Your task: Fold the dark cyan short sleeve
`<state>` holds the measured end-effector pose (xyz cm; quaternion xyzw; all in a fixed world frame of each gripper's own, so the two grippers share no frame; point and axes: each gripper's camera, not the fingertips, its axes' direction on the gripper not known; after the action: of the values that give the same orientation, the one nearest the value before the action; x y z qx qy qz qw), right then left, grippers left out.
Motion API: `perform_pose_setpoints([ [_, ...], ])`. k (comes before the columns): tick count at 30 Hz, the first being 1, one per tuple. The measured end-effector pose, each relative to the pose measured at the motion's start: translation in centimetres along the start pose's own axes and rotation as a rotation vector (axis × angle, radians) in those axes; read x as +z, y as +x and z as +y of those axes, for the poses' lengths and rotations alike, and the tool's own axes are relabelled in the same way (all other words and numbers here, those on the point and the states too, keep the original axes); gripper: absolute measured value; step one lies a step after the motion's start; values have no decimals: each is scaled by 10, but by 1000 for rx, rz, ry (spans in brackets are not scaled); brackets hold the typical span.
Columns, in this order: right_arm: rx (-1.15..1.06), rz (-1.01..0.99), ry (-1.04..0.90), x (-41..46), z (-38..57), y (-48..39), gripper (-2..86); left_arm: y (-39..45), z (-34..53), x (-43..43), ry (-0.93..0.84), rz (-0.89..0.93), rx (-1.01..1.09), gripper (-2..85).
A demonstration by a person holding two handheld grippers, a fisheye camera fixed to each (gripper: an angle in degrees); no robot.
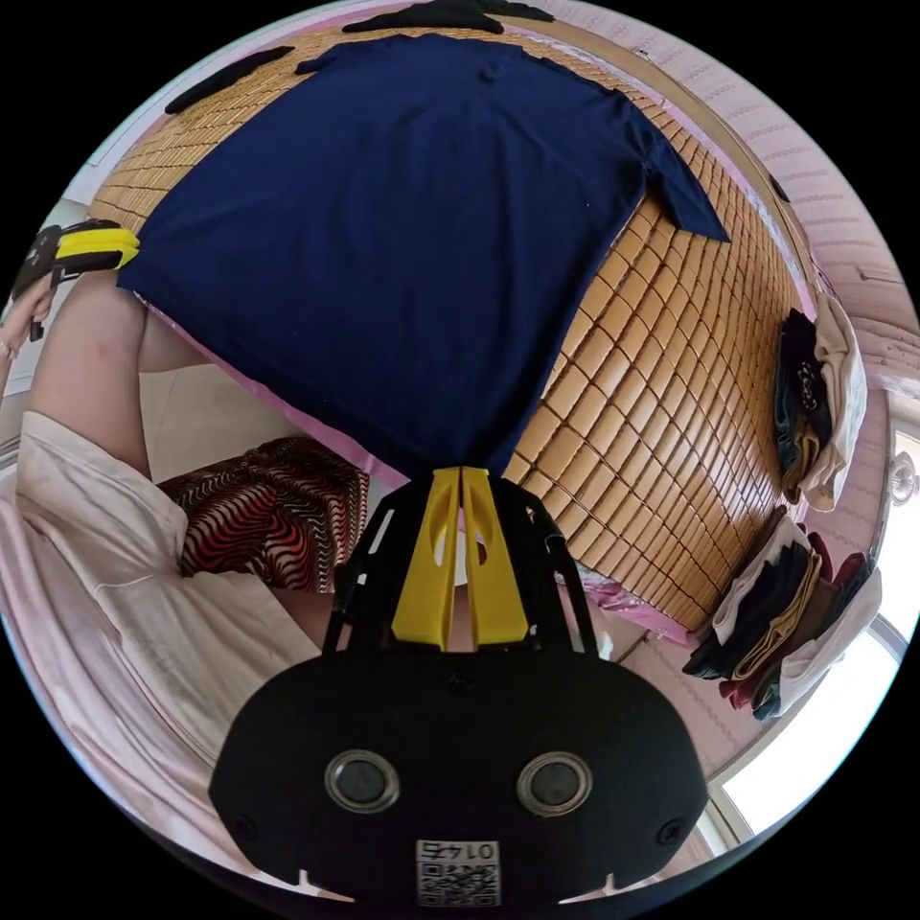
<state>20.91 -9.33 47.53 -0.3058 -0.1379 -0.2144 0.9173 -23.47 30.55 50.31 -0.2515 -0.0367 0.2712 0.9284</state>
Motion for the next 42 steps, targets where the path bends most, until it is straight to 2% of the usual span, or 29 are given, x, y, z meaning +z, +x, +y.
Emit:
perform_pose_setpoints([
  [5,33,-54,-19,16,-5,1,-6,-12,12,-6,31,-8,-11,21],
  [9,60,-96,19,14,-2,4,-7,-31,33,-26,103,32,-37,58],
  [15,93,-152,13,8,4,15,-7,-78,77,-66,192,-28,-158,72],
  [21,-6,-227,73,-12,-25,12,-9,-143,85,-85,342,106,-297,72],
  [27,-155,-207,195,-40,-81,-17,-8,-193,55,-94,480,140,-347,71],
  [32,-213,-210,396,-70,-154,-44,17,-248,21,-84,580,218,-459,73],
  [37,-248,-285,483,-92,-232,-67,44,-288,-2,-67,626,302,-556,75],
  [42,-350,-254,517,-121,-304,-100,51,-323,-20,-51,660,269,-650,74],
])
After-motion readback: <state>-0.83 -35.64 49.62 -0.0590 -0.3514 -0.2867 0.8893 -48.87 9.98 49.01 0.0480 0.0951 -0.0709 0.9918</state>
